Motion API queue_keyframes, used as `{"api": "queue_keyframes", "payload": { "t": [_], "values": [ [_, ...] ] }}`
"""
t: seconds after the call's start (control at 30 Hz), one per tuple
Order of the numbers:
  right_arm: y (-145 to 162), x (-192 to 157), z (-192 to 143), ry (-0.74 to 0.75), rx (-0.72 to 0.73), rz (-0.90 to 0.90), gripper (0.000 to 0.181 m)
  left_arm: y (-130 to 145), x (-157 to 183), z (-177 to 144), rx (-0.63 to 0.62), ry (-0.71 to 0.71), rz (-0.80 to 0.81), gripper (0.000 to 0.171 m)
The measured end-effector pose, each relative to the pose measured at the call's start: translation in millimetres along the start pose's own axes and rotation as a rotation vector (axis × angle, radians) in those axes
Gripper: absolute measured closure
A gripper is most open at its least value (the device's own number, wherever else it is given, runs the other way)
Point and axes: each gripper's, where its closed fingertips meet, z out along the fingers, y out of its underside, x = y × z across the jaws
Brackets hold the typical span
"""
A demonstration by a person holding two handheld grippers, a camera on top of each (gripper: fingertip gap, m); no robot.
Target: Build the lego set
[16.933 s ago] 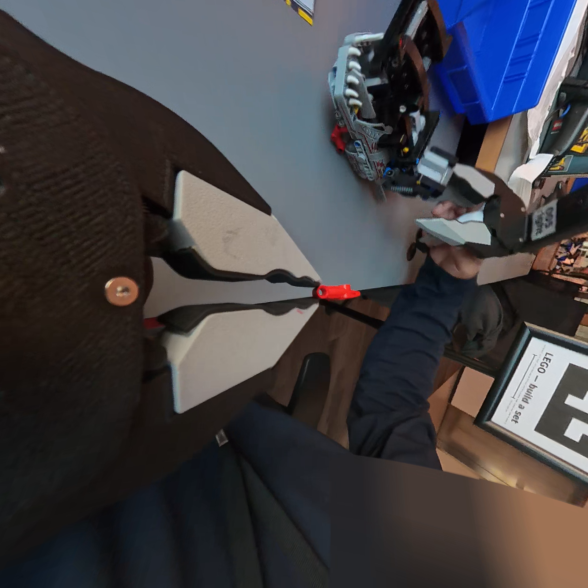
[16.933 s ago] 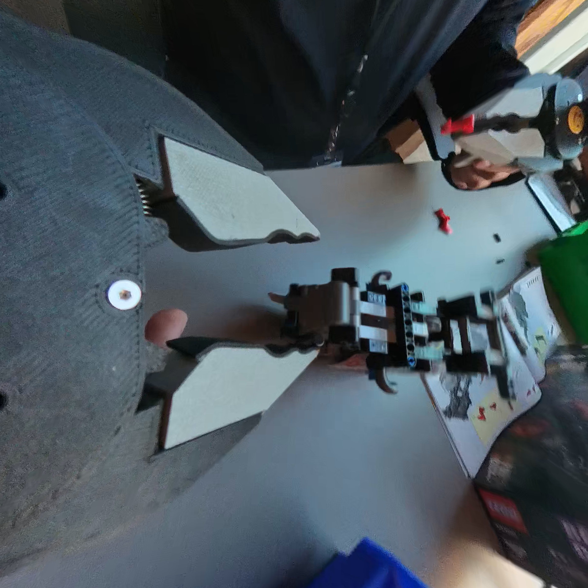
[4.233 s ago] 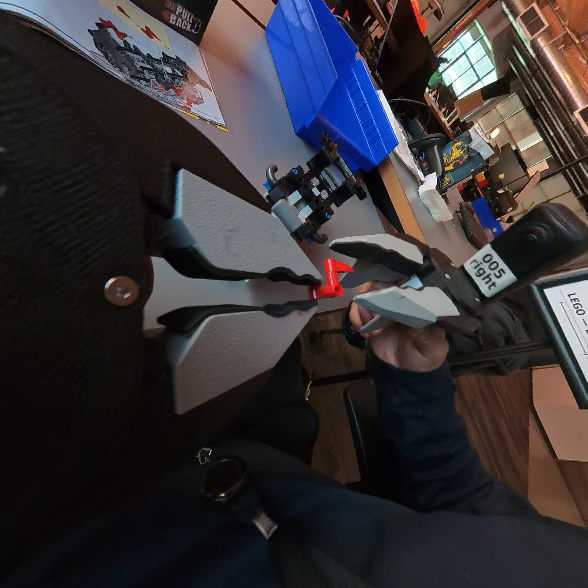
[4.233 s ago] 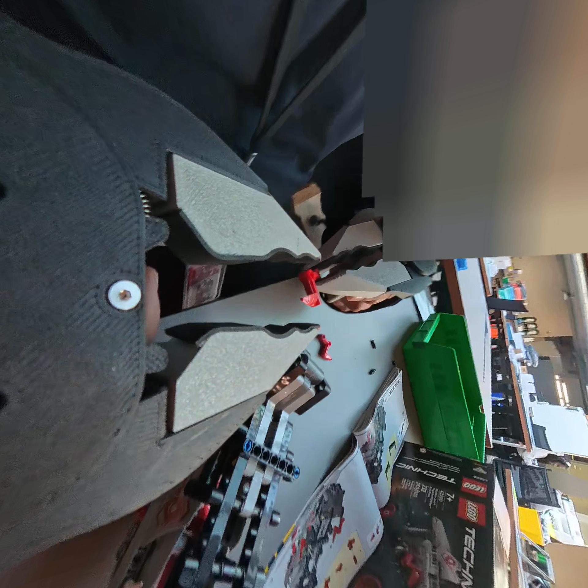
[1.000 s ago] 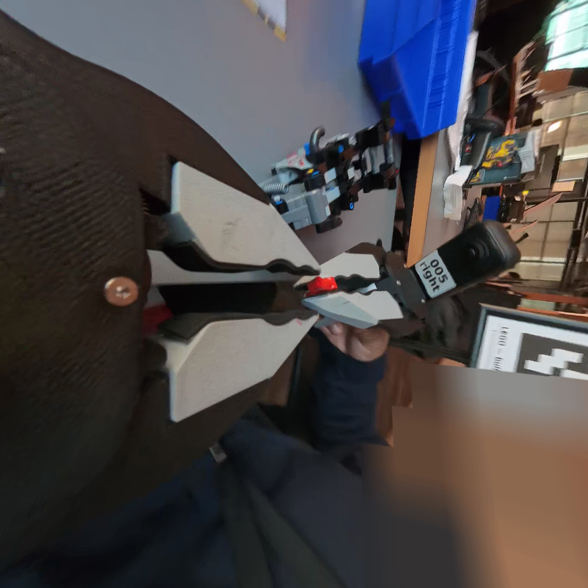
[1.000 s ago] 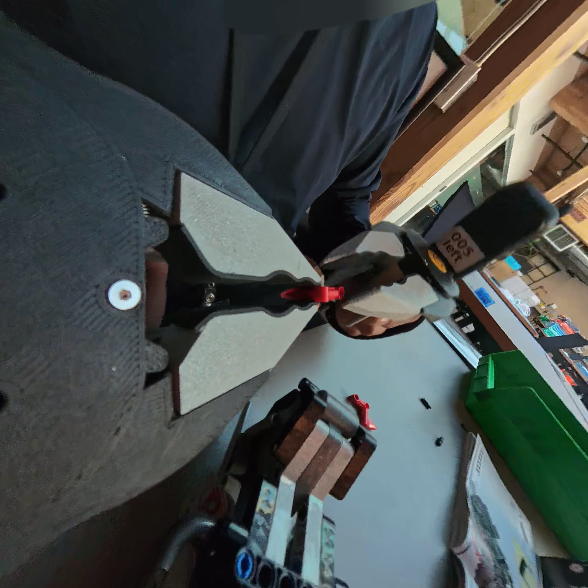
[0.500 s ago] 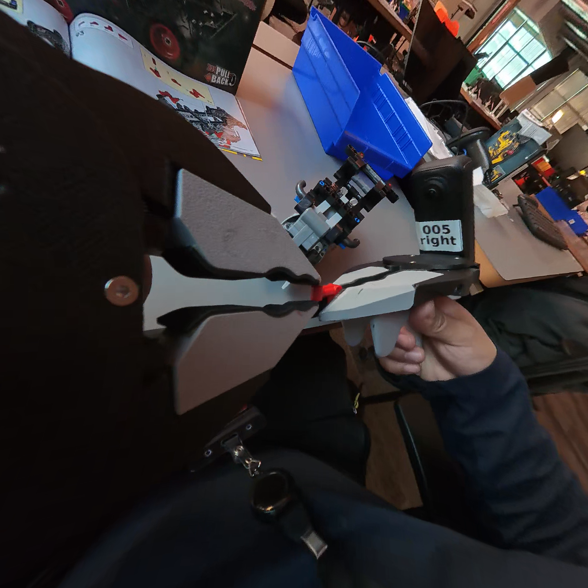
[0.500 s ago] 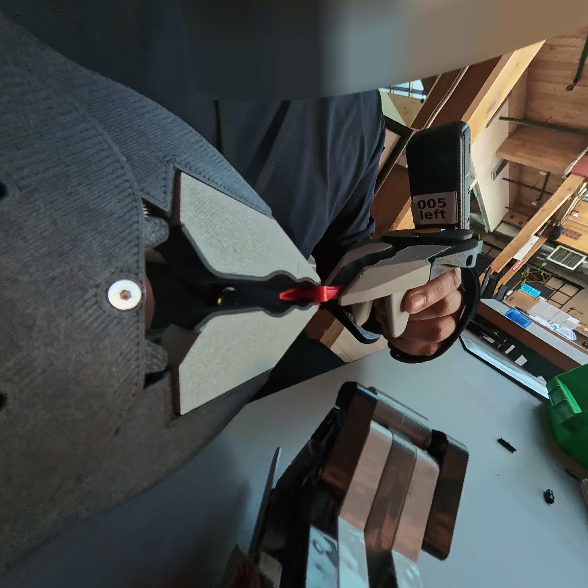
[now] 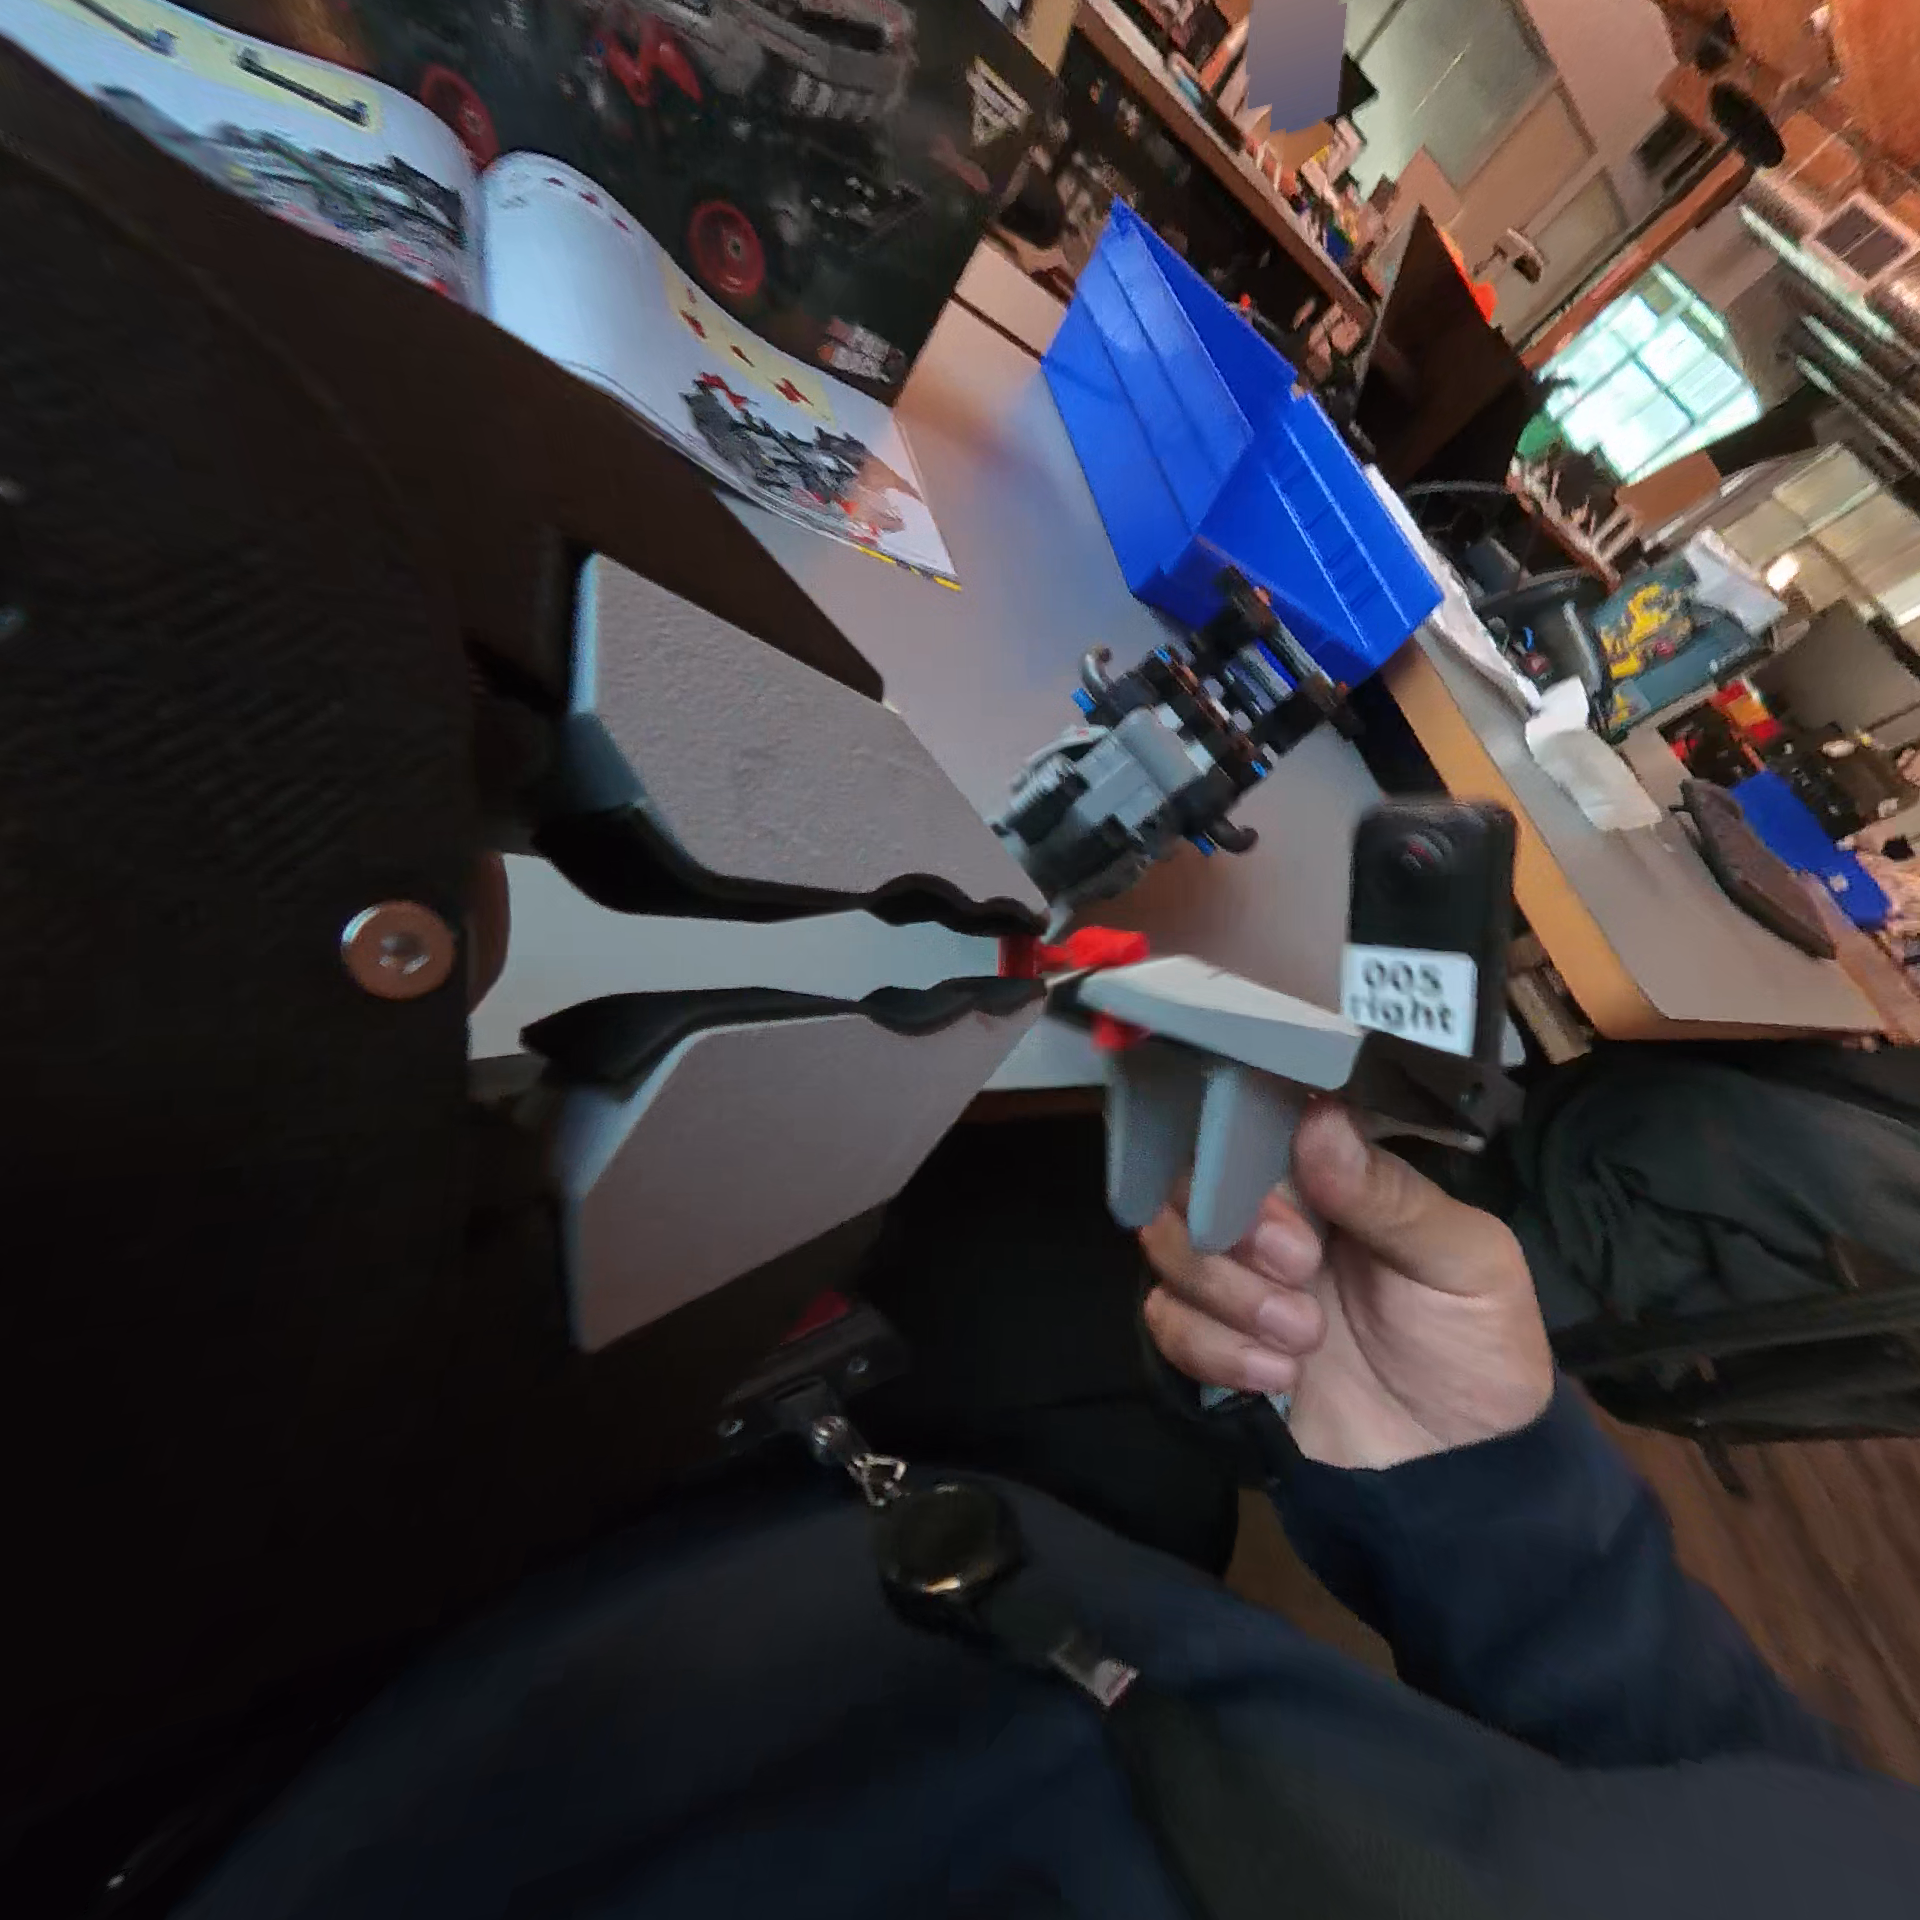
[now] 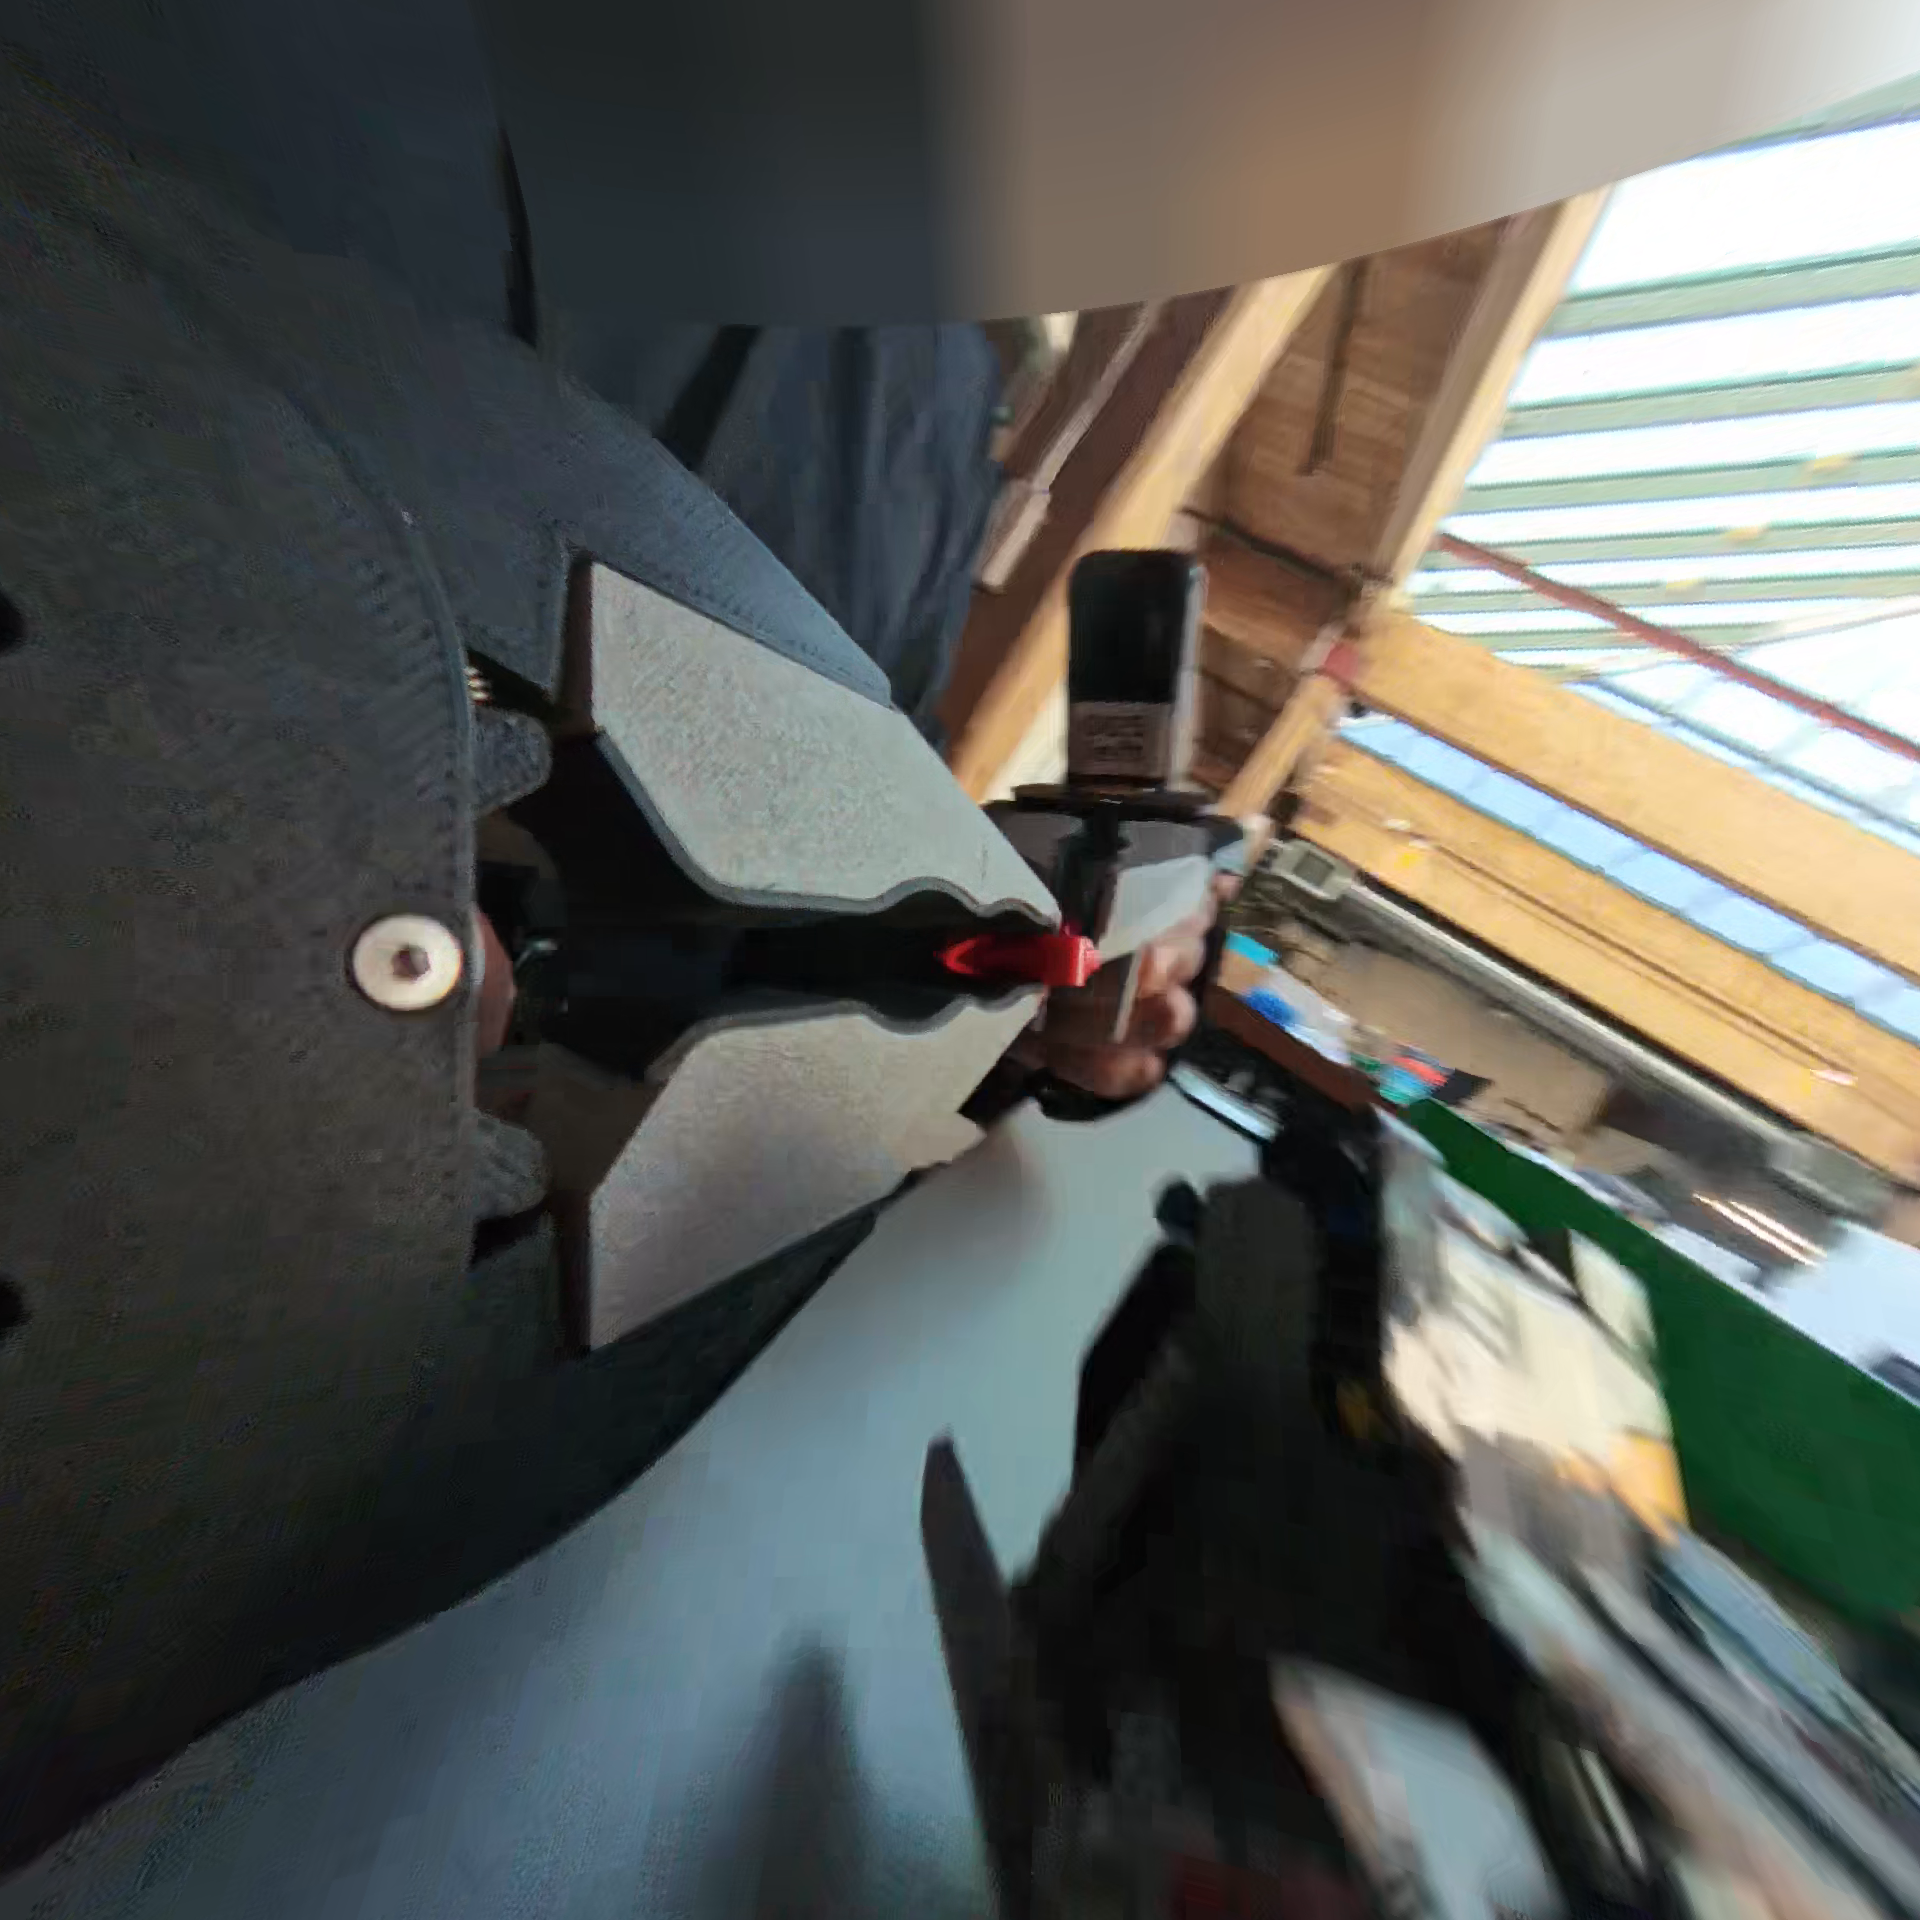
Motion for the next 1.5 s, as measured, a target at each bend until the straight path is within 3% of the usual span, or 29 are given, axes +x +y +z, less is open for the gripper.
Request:
{"api": "queue_keyframes", "payload": {
  "t": [0.07,0.17,0.23,0.33,0.5,0.57,0.67,0.8,0.93,1.03,1.13,1.3,1.43,1.5],
  "values": [
    [-25.4,14.2,-30.5,0.101,0.129,-0.026,0.179,7.2,-15.3,-22.8,0.030,-0.046,-0.086,0.167],
    [8.5,16.5,-11.9,0.176,-0.088,-0.069,0.178,18.7,-25.5,-33.5,0.058,-0.030,-0.243,0.167],
    [20.8,11.0,7.2,0.135,-0.183,-0.089,0.177,19.3,-26.9,-26.7,0.058,-0.008,-0.224,0.167],
    [10.8,8.2,19.0,0.068,-0.162,-0.011,0.178,15.4,-16.1,-13.8,0.050,0.009,0.048,0.167],
    [15.0,16.5,19.6,0.095,-0.220,0.029,0.178,69.9,-15.8,-11.7,-0.268,-0.063,0.536,0.166],
    [17.7,22.2,18.3,0.125,-0.241,0.015,0.179,85.1,-14.5,-12.0,-0.329,-0.044,0.595,0.166],
    [17.2,26.0,17.7,0.143,-0.247,-0.001,0.178,94.0,-15.9,-7.2,-0.353,-0.050,0.484,0.159],
    [16.8,28.1,14.2,0.171,-0.270,-0.037,0.178,89.5,-26.3,-9.9,-0.345,-0.114,0.354,0.138],
    [14.4,26.0,10.1,0.169,-0.277,-0.052,0.178,82.1,-19.9,-20.4,-0.302,-0.032,0.121,0.124],
    [15.4,25.0,9.4,0.161,-0.285,-0.054,0.179,89.4,-30.3,-24.6,-0.355,-0.046,-0.077,0.140],
    [18.8,23.5,11.0,0.162,-0.301,-0.073,0.178,98.2,-30.9,-26.8,-0.411,0.011,-0.294,0.126],
    [23.4,19.0,10.2,0.147,-0.320,-0.085,0.178,112.1,-29.6,-42.4,-0.500,0.020,-0.484,0.144],
    [24.8,18.0,8.8,0.127,-0.332,-0.087,0.178,109.4,-30.5,-51.7,-0.499,-0.005,-0.482,0.155],
    [25.7,17.2,9.4,0.120,-0.345,-0.092,0.178,111.8,-32.2,-52.8,-0.516,-0.004,-0.489,0.153]
  ]
}}
